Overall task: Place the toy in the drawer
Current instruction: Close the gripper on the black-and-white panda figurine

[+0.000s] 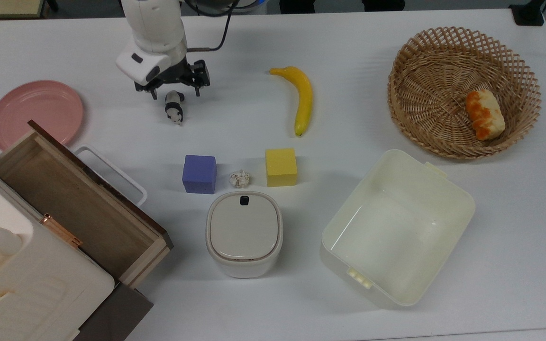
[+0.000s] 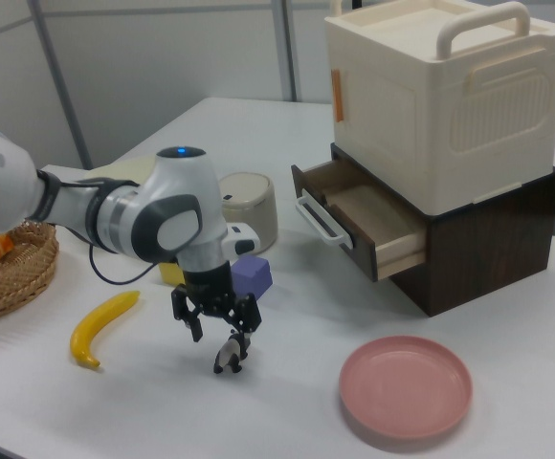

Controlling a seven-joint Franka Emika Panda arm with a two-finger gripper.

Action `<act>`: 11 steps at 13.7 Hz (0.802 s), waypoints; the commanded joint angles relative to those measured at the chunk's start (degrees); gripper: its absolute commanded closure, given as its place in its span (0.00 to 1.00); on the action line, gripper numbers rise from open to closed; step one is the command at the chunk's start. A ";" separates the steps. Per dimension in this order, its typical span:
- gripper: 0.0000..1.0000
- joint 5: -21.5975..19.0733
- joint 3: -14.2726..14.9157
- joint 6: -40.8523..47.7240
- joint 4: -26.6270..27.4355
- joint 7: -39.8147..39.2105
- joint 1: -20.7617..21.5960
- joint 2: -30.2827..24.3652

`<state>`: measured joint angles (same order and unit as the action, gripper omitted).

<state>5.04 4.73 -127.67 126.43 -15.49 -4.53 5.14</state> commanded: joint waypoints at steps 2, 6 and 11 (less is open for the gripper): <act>0.28 1.28 0.02 -2.58 0.40 -0.51 -0.30 1.98; 0.75 2.08 0.02 -2.58 0.31 -0.51 -0.30 2.07; 0.76 2.08 0.02 -0.14 -1.79 -0.42 -0.13 0.92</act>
<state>6.30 4.73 -129.17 125.93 -15.49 -4.60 7.43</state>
